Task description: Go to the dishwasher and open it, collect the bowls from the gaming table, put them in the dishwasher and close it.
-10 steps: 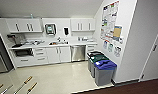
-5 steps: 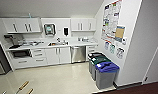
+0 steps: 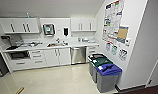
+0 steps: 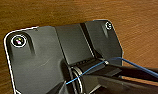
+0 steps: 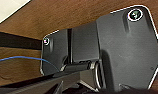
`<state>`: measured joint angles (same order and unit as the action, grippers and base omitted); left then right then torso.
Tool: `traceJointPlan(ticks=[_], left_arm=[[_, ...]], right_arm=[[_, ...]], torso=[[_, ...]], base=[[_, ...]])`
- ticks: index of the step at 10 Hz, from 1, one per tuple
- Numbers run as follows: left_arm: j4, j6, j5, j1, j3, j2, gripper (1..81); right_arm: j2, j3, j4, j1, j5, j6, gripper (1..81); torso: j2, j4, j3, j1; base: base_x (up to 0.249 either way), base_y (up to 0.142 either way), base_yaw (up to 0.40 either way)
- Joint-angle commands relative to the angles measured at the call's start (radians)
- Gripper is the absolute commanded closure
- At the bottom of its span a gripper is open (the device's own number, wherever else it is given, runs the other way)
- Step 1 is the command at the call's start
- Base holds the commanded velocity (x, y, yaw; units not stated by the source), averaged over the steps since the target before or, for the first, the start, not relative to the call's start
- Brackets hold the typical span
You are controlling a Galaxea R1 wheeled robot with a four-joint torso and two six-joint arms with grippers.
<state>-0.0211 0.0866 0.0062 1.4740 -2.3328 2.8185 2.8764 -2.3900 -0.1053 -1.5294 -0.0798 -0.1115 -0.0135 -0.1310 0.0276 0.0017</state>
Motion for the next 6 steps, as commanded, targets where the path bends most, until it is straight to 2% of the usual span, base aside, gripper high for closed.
traceJointPlan(ticks=[1,4,6], left_arm=[[0.003,0.01,0.034,-0.037,0.015,-0.052,1.0],[0.0,0.01,0.026,-0.033,0.015,-0.085,1.0],[0.0,0.01,0.026,-0.033,0.015,-0.085,1.0]], right_arm=[[-0.084,0.04,-0.002,0.036,0.043,0.003,1.0],[-0.161,0.083,-0.002,0.033,0.028,-0.002,1.0],[-0.159,0.078,-0.002,0.034,0.028,-0.002,1.0]], torso=[[0.0,0.0,0.0,0.0],[0.0,0.0,0.0,0.0],[0.0,0.0,0.0,0.0]], base=[[0.169,0.0,0.0],[0.169,0.0,0.0],[0.169,0.0,0.0]])
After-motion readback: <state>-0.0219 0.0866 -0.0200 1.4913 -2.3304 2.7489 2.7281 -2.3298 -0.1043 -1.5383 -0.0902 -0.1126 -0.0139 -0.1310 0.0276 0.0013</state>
